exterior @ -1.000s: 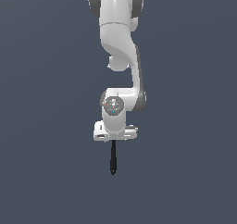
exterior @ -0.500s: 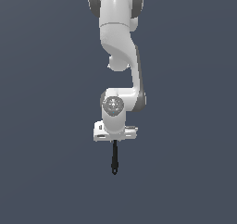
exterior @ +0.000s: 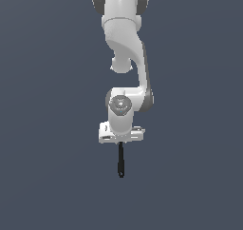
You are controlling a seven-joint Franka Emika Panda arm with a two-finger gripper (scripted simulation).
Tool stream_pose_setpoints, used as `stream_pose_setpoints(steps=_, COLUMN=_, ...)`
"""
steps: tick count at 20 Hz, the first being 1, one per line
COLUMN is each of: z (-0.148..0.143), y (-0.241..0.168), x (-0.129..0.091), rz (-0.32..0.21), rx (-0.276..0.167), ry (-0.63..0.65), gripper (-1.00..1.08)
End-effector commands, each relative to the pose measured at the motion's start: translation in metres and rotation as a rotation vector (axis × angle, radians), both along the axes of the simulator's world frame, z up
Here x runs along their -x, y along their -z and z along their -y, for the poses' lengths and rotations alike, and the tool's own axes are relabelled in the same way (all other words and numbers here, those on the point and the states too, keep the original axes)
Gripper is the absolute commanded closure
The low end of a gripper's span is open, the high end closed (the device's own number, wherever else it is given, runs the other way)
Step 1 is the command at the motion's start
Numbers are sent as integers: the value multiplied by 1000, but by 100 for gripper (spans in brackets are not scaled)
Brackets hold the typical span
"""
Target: Pick up the object and move it to a goal position.
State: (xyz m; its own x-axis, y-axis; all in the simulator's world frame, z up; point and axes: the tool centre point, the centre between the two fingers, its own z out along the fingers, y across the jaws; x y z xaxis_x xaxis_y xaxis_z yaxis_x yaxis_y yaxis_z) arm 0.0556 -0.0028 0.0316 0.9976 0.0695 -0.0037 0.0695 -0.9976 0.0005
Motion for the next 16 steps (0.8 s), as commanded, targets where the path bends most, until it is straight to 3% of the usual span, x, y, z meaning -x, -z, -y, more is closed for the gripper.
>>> stream_pose_setpoints(steps=1, z=-11, y=-13, x=0, rz=3, rx=0, ry=-1, gripper=108)
stream_pose_setpoints(steps=16, z=-126, y=-146, x=13, rz=4, rx=1, ry=-2, gripper=108)
